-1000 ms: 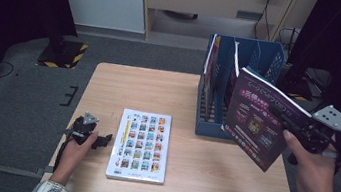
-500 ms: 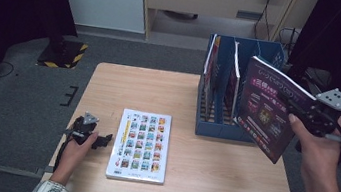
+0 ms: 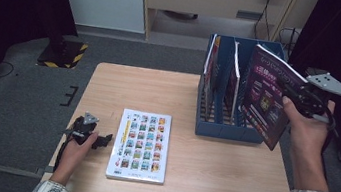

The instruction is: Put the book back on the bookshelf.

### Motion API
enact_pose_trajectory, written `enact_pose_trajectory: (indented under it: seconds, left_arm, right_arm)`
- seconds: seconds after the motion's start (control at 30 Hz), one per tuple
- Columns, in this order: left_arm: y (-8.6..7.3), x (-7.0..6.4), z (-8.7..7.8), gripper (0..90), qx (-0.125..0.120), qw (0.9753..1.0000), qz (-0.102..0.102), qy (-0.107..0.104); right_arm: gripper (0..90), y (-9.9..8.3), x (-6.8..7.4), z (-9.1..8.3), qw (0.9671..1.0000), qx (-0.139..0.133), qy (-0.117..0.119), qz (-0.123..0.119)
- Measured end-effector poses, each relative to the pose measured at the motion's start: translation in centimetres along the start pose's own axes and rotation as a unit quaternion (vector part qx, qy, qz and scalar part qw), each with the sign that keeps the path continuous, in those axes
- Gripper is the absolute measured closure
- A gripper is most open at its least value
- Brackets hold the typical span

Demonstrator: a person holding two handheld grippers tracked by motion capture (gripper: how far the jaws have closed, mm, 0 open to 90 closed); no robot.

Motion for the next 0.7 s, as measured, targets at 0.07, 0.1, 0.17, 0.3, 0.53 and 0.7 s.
enact_pose_trajectory:
  seconds: [0.07, 0.1, 0.17, 0.3, 0.53, 0.7]
  left_arm:
    - [0.0, 0.0, 0.0, 1.5, -0.001, 1.0000, -0.001, 0.000]
    - [0.0, 0.0, 0.0, 1.5, 0.000, 1.0000, 0.000, 0.000]
    - [0.0, 0.0, 0.0, 1.5, 0.000, 1.0000, 0.000, 0.000]
    - [0.0, 0.0, 0.1, 1.4, -0.002, 1.0000, -0.003, 0.001]
    - [0.0, 0.0, 0.1, 1.3, -0.002, 1.0000, -0.001, 0.001]
    - [0.0, 0.0, 0.1, 1.2, -0.002, 1.0000, -0.001, 0.001]
  right_arm:
    - [84.0, 0.0, 0.0, 0.3, 1.0000, -0.001, -0.004, 0.001]
    - [84.0, 0.1, -0.1, 0.9, 0.9999, -0.001, -0.010, 0.005]
    - [84.0, 0.2, -0.1, 1.6, 0.9998, -0.003, -0.017, 0.005]
    - [83.9, 0.4, 0.0, 3.0, 0.9994, -0.004, -0.032, 0.008]
    - [83.9, 0.6, 0.0, 4.8, 0.9984, -0.008, -0.054, 0.016]
    - [83.9, 0.7, 0.3, 5.8, 0.9978, -0.012, -0.060, 0.026]
Point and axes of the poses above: each handheld gripper's, and its own axes: z roughly forward along the jaws, y roughly out of its top, x roughly to its left, the point moved 5 cm from there along z, roughly forward along the jaws, and after that the axes turned 8 degrees about -x, right-handed, at the moved point
